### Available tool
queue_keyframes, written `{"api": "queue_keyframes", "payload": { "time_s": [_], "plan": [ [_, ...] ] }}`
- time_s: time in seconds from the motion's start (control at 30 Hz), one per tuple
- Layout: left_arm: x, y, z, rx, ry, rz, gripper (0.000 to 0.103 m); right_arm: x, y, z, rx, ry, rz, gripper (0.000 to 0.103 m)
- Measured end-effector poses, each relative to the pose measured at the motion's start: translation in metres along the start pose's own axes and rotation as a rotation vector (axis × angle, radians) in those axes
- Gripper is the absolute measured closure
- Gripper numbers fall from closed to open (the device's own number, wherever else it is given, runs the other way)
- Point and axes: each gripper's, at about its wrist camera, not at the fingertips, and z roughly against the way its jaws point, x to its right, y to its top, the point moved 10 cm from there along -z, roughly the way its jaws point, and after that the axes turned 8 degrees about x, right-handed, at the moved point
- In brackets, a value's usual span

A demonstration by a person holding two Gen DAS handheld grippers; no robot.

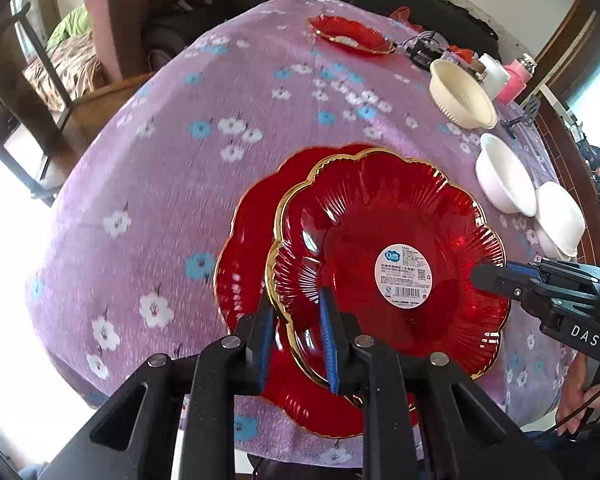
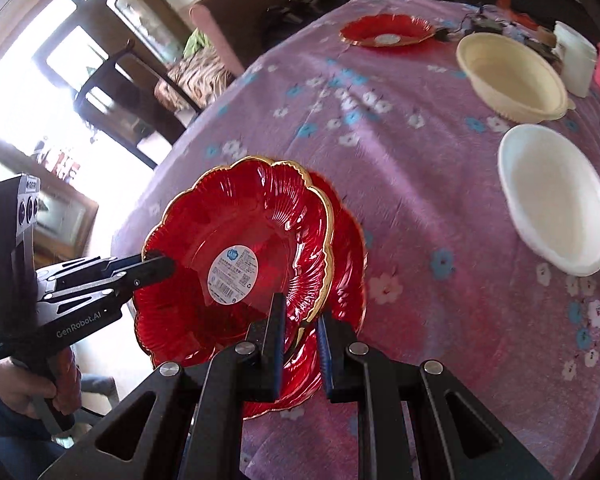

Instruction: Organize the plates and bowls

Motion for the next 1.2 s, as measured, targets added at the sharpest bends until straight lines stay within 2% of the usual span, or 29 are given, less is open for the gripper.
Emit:
{"api": "queue_keyframes", "payload": {
  "time_s": [0.4, 0.77, 0.83, 0.9, 1.0, 1.1, 1.2],
  "plan": [
    [-0.003, -0.014, -0.012, -0.015, 0.043, -0.026, 0.081, 0.004, -0.014, -0.019, -0.047, -0.015, 0.005, 0.087],
    [0.003, -0.012, -0.012, -0.009, 0.045, -0.059, 0.067, 0.001, -0.014, -0.021, -0.064, -0.017, 0.015, 0.085],
    [0.003, -0.011, -0.012, -0.009, 0.042, -0.057, 0.066, 0.0, -0.014, -0.021, -0.069, -0.006, 0.012, 0.081],
    [0.004, -0.011, -0.011, -0.008, 0.042, -0.058, 0.065, -0.004, -0.014, -0.02, -0.075, 0.014, 0.017, 0.069],
    [0.004, -0.009, -0.006, 0.008, 0.057, -0.069, 0.054, -0.01, -0.014, -0.018, -0.076, 0.022, 0.034, 0.06],
    [0.004, -0.005, -0.001, 0.022, 0.059, -0.071, 0.052, -0.008, -0.013, -0.014, -0.076, 0.022, 0.025, 0.05],
    [0.001, -0.002, 0.005, 0.031, 0.061, -0.067, 0.052, -0.006, -0.01, -0.007, -0.066, 0.042, 0.001, 0.049]
  ]
}}
